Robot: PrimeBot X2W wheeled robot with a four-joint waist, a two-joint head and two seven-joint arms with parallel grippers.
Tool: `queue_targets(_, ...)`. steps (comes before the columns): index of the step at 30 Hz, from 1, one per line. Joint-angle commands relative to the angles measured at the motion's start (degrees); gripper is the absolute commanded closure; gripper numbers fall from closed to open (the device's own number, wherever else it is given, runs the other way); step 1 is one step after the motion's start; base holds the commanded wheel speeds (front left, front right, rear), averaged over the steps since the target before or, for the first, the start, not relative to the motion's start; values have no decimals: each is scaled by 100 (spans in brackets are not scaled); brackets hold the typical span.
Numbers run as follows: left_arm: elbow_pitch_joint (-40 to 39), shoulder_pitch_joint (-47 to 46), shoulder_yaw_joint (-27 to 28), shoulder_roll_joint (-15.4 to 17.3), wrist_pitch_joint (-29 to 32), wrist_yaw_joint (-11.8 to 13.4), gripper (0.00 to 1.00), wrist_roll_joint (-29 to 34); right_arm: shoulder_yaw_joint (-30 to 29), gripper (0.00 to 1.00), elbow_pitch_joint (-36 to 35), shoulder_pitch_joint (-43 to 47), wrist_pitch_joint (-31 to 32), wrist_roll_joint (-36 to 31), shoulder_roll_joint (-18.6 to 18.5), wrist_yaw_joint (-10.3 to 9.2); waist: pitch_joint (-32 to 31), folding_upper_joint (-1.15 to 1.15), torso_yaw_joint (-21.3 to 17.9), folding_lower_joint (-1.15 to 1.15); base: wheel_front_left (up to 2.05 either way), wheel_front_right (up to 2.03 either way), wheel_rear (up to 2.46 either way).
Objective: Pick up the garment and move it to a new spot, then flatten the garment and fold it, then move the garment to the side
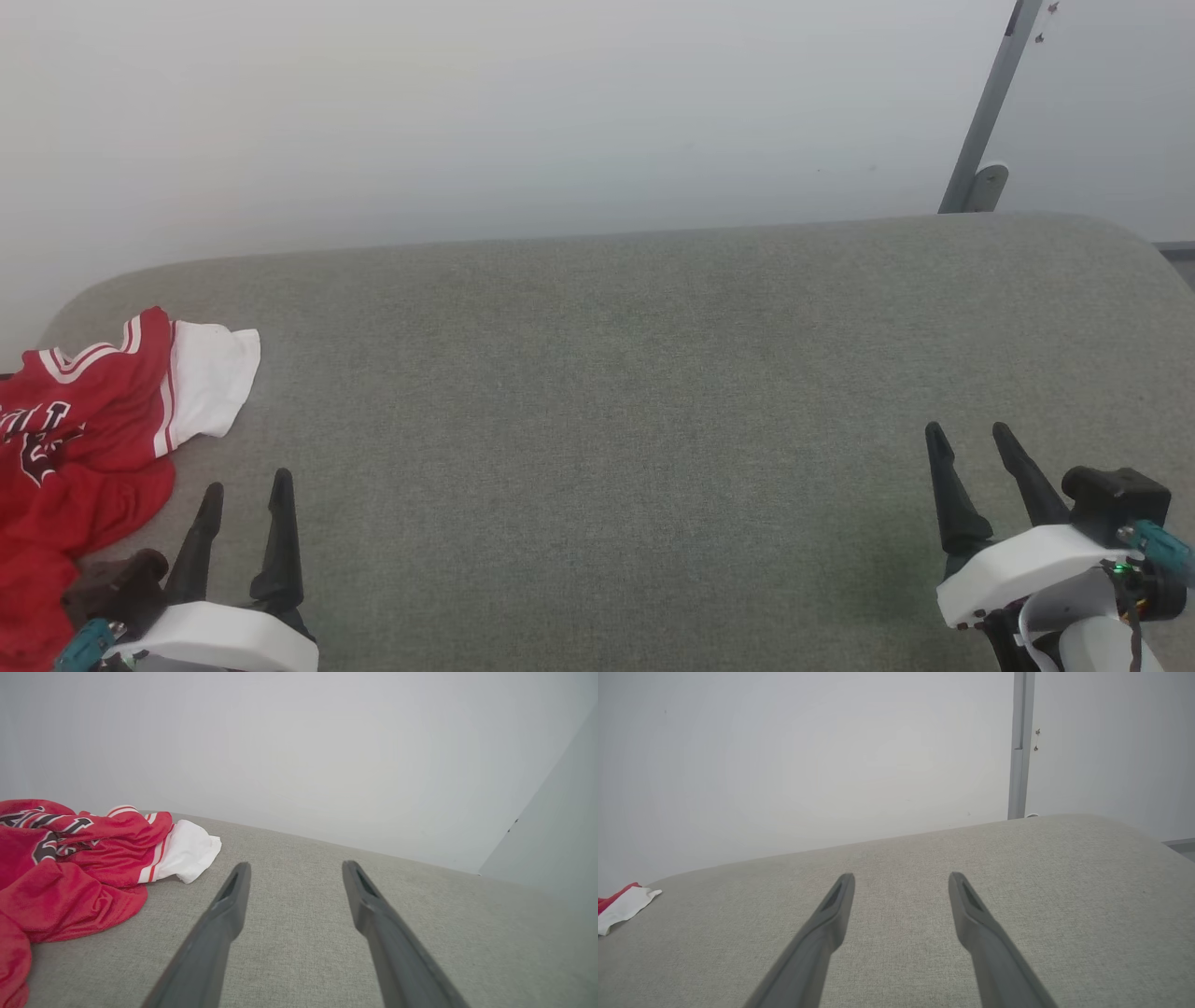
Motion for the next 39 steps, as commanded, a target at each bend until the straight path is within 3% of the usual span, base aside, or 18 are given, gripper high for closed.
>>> queue_targets(1, -11, 32, 24, 29, -57, -30, 0, 166, 16, 0, -30, 30, -64, -155, -30, 4, -2, 0, 0, 0, 0, 0, 0)
queue_targets(22, 38, 97, 5, 95, -267, -36, 0, 867, 81, 0, -69, 54, -241, -927, -85, 3, -19, 0, -16, 0, 0, 0, 0)
queue_targets(39, 141, 25, -51, 114, -261, -40, 0, 740, 92, 0, -101, 83, -205, -889, -65, 3, -12, 0, 24, 0, 0, 0, 0)
